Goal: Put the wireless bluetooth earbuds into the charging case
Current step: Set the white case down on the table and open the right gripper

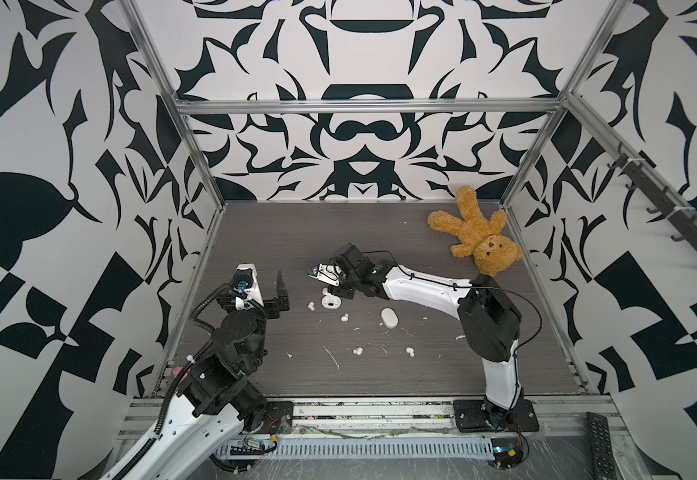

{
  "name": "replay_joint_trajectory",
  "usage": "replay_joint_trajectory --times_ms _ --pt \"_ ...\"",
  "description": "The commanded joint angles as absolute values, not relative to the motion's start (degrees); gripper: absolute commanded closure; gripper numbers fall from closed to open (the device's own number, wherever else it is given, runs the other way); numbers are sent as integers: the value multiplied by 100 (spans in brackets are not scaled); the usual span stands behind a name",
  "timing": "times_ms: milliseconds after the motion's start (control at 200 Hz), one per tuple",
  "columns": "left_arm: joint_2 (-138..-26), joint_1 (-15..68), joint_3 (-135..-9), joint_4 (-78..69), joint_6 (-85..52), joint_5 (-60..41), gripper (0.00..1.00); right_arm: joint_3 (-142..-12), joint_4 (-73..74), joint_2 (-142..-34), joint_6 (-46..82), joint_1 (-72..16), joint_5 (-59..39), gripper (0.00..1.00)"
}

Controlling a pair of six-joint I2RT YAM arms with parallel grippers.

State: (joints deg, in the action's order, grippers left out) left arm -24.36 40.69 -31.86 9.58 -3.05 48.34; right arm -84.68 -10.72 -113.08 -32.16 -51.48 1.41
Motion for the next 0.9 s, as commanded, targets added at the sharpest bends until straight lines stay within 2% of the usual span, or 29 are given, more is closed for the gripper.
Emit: replay_joint_trajectory --times_ms 0,115,240,320,470,595,720,895 --pt "-2750 4034 -3530 1479 -448 4799 1 -8060 -691 -10463 -2619 -5242 -35 39" --pt "-3343 4034 -4395 2817 -1049 4584 1 -7647 -482 -9995 -2284 -5387 -44 35" --pt "-3814 4034 -5069 3917 -1473 4276 1 -7129 -297 -9519 -1978 -5651 82 24" --pt "-3836 4017 -5087 4070 -1634 4164 1 -6731 -146 -9212 -1711 -5774 121 14" --pt "-3745 3681 -4648 3850 -1767 4100 1 -6046 -90 -8729 -1189 -5965 118 11" --pt "-3828 3303 -4527 3971 -2099 3696 1 -5599 -204 -8472 -752 -6135 165 12" --pt "-4079 3199 -4658 4497 -2573 3208 1 -5175 -191 -8435 -551 -6222 269 23" --pt "-4155 3201 -4609 4859 -2758 3328 1 -5024 -173 -8597 -574 -6251 549 35"
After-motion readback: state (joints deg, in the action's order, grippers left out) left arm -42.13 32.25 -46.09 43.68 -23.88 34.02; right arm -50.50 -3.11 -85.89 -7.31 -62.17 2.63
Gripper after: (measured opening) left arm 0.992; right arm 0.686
